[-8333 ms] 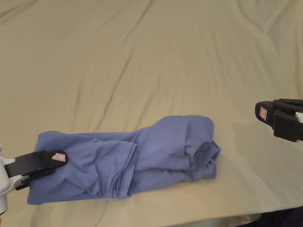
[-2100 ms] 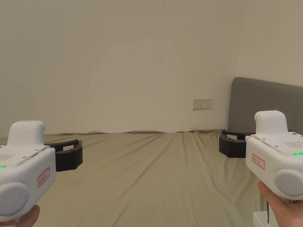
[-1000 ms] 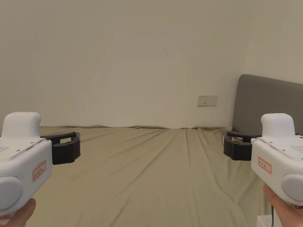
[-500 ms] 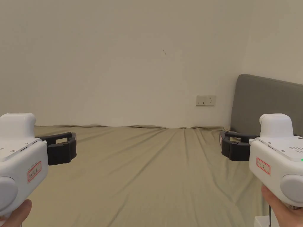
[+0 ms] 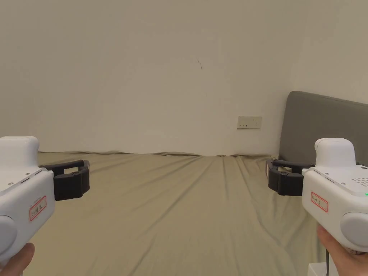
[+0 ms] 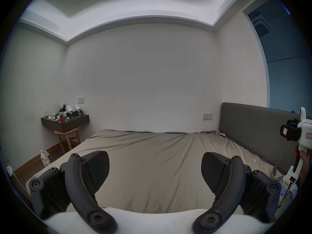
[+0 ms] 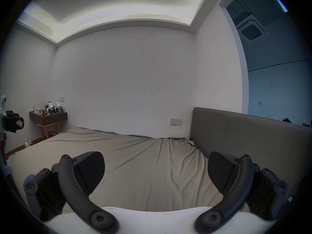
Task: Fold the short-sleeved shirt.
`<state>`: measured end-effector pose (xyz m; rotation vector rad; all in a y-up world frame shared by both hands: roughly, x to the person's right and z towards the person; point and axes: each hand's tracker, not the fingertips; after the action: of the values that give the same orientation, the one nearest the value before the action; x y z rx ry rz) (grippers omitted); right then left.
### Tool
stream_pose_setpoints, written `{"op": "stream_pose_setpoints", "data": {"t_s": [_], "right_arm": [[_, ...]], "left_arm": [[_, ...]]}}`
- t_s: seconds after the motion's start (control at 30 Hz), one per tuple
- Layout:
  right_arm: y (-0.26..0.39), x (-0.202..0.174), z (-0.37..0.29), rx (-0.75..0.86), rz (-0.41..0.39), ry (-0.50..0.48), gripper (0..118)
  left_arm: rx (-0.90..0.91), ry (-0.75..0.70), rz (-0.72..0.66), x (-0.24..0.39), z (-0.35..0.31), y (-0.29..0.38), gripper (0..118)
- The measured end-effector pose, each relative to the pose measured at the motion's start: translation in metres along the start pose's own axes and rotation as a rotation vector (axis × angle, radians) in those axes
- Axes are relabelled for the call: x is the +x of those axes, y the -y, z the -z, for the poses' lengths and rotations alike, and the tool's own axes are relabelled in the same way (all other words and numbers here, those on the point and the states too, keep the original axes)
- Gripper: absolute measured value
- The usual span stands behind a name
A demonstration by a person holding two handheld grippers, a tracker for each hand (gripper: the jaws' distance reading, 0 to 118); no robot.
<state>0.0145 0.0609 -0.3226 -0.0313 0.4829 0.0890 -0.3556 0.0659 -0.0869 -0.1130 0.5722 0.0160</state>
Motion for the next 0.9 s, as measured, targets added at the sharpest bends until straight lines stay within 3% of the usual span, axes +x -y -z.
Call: {"op": "stream_pose_setpoints", "data": {"t_s": [0.9], "right_arm": [[0.0006,-0.0018,-0.0010,-0.027,0.001,-0.014,118]], "left_arm": [[-0.019,0.012,0.021,0.0021,0.0078,0.0042,116]]}}
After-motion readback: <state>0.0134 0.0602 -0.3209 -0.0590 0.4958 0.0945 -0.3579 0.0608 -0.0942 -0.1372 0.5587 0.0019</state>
